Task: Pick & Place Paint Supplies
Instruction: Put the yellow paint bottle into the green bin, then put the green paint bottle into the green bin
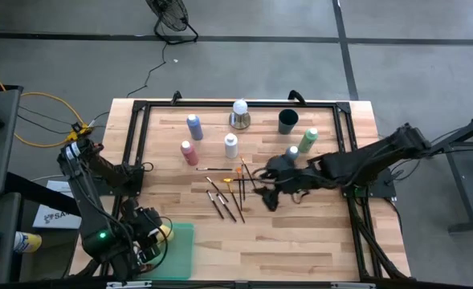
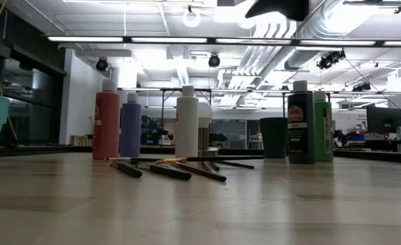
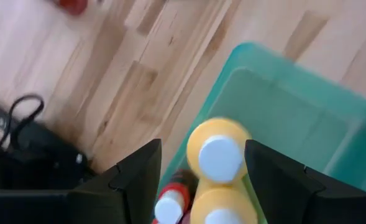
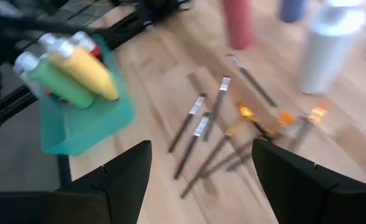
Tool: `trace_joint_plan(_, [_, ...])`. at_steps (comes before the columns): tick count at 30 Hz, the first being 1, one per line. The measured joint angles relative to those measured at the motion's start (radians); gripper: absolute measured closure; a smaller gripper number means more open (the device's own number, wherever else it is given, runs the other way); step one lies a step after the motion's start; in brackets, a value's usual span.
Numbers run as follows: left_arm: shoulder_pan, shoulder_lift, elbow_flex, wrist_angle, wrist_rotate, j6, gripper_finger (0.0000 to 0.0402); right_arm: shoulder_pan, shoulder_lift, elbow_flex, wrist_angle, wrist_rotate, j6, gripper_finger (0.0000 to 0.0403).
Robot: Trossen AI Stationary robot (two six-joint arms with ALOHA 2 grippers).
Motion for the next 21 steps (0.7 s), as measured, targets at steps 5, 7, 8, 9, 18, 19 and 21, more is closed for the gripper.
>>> trace_joint_plan(5, [0.000, -0.024, 0.020, 0.000, -0.133, 0.020, 0.0177, 0.069, -0.113, 0.000, -0.283, 0.139, 0.212, 0.0131])
trace_joint_plan(7, [0.000, -0.041, 0.020, -0.001, -0.202, 0.023, 0.0177, 0.126, -0.135, 0.000, -0.418, 0.219, 0.349, 0.0131])
trace_joint_plan(8, [0.001, -0.052, 0.020, -0.001, -0.233, 0.023, 0.0177, 0.157, -0.137, -0.003, -0.477, 0.258, 0.422, 0.0131])
trace_joint_plan(9, [0.001, -0.064, 0.020, -0.001, -0.264, 0.032, 0.0177, 0.184, -0.137, -0.004, -0.526, 0.291, 0.492, 0.0131])
trace_joint_plan(18, [0.099, -0.160, 0.020, 0.001, -0.404, 0.187, 0.0177, 0.377, -0.055, -0.144, -0.584, 0.450, 0.903, 0.0131])
trace_joint_plan(19, [0.123, -0.166, 0.020, 0.005, -0.406, 0.220, 0.0177, 0.385, -0.036, -0.171, -0.577, 0.463, 0.936, 0.0131])
trace_joint_plan(21, [0.170, -0.176, 0.020, 0.020, -0.406, 0.292, 0.0177, 0.395, 0.002, -0.222, -0.557, 0.478, 0.997, 0.0131])
